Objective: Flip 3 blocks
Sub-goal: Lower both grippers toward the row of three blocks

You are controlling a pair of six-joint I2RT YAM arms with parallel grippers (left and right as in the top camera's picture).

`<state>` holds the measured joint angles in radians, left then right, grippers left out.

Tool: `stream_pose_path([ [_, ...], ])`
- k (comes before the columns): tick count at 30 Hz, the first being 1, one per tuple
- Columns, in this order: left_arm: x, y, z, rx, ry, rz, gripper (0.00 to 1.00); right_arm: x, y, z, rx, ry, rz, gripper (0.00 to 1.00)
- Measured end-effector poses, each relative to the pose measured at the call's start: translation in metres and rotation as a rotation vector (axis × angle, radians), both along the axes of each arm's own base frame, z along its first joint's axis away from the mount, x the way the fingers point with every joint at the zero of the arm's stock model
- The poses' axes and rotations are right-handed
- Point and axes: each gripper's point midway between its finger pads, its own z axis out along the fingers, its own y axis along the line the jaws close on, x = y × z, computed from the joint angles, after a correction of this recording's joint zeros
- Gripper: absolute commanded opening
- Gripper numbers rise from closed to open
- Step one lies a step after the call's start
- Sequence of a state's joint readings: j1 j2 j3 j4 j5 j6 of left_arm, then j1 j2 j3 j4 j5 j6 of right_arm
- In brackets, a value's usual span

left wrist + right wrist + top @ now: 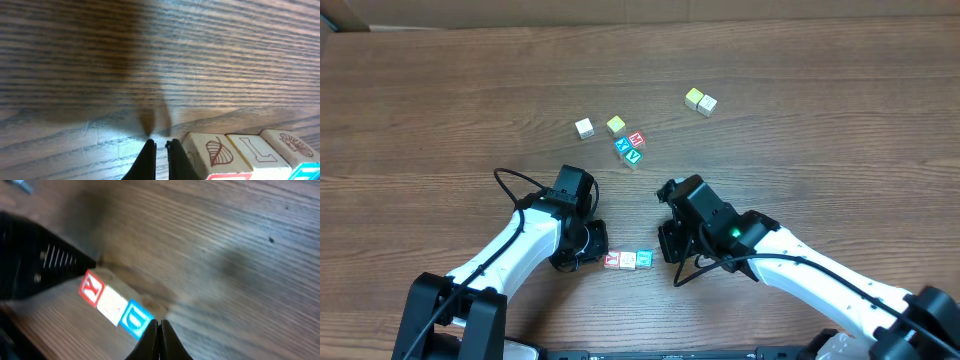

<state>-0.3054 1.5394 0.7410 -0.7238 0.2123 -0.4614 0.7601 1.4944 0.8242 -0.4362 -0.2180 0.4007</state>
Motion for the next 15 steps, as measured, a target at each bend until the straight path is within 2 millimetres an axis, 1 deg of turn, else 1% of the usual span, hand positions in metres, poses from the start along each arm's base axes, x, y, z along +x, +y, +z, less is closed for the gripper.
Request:
stream_pose_path([
  [6,-0.001,0.001,0.000,0.006,0.004,0.004,0.04,0.001,0.011,-0.028,0.010,0.074,-0.009,0.04],
  [10,-0.001,0.001,0.000,0.008,0.003,0.004,0.04,-0.001,0.016,-0.041,0.014,0.111,-0.008,0.04],
  [15,-0.001,0.001,0.000,0.008,0.003,0.004,0.04,-0.003,0.021,-0.050,0.027,0.141,-0.006,0.04],
])
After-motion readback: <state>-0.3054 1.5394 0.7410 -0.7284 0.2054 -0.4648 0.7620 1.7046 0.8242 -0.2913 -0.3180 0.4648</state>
